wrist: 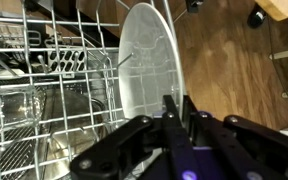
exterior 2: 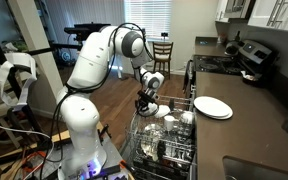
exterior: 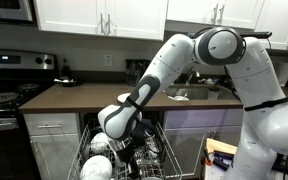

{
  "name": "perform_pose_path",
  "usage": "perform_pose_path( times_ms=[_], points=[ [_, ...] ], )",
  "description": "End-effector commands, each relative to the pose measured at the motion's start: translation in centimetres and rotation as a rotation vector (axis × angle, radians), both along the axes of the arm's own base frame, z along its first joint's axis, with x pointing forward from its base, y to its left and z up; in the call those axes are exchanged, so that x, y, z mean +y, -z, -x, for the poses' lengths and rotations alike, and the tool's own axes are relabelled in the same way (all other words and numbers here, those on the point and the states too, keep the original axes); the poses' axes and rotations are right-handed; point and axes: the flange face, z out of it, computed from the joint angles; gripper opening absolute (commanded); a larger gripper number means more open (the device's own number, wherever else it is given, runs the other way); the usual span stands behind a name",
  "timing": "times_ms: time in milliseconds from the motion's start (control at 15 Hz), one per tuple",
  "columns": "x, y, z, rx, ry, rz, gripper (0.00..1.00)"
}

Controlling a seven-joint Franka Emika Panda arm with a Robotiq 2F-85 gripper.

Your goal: Remove the white plate from the dishwasher and put it on top of the white plate on the counter

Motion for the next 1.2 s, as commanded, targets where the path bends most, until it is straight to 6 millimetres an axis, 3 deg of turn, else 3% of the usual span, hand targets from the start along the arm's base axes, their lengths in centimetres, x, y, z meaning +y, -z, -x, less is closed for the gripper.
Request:
perform_pose_path(
  times_ms=[0,333,1133],
  points=[
    [0.2,0.3,-0.6,0.031,0.000,0.013,0.00],
    [0.0,-0.1,-0.8,0.031,-0.003,-0.005,0.03],
    [-2.0,-3.8,0.5,-0.071,0.007,-0.107,0.03]
  ],
)
